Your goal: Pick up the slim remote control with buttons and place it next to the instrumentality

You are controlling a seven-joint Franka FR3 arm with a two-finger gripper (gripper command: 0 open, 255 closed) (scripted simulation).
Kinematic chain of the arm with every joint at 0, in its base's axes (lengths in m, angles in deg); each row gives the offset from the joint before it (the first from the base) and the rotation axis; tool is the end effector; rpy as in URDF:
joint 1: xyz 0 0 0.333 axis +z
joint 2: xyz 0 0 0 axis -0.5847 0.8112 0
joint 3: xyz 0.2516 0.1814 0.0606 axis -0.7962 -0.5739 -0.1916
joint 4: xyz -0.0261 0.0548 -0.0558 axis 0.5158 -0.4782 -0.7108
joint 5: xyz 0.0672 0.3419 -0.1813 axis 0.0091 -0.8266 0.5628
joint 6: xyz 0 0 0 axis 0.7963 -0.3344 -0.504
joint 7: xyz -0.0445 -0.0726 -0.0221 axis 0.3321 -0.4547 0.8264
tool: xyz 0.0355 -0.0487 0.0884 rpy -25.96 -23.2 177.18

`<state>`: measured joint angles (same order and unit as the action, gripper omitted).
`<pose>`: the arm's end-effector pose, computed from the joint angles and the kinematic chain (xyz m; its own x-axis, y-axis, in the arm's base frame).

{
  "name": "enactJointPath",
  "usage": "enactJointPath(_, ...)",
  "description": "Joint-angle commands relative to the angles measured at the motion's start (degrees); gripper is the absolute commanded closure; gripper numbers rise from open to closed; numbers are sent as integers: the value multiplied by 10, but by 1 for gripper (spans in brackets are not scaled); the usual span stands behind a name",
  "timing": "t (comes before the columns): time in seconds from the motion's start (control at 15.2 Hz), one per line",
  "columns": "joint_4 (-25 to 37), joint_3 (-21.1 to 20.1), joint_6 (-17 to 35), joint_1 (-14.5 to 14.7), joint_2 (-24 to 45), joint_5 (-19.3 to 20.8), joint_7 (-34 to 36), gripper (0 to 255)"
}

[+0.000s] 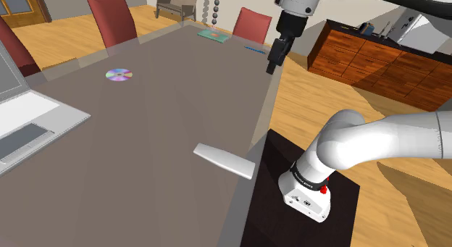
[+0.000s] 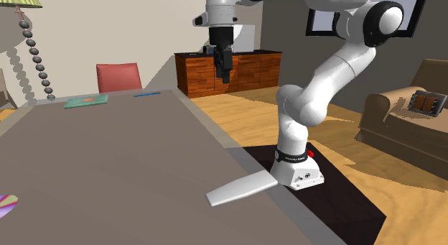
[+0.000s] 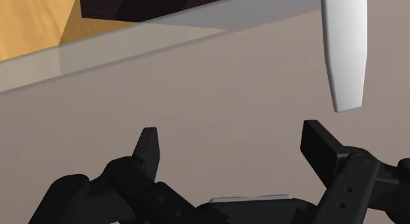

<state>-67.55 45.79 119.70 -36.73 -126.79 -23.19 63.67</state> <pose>0.2885 0.0021 0.5886 0.9929 0.1168 -0.0222 0.1164 -0.9930 -0.0205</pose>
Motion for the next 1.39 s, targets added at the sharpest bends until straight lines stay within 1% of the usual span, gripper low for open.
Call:
enactJointPath(0.0, 0, 0, 0, 0, 0, 0, 0, 0)
enactJointPath(0.4, -88, -58, 77, 34, -16, -42, 35, 0)
enactJointPath(0.73, -146, -112, 148, 68, -8, -81, 64, 0)
enactJointPath(1.06, -188, -171, 228, 104, 24, -121, 95, 0)
enactJointPath(1.32, -210, -223, 300, 130, 69, -151, 120, 0)
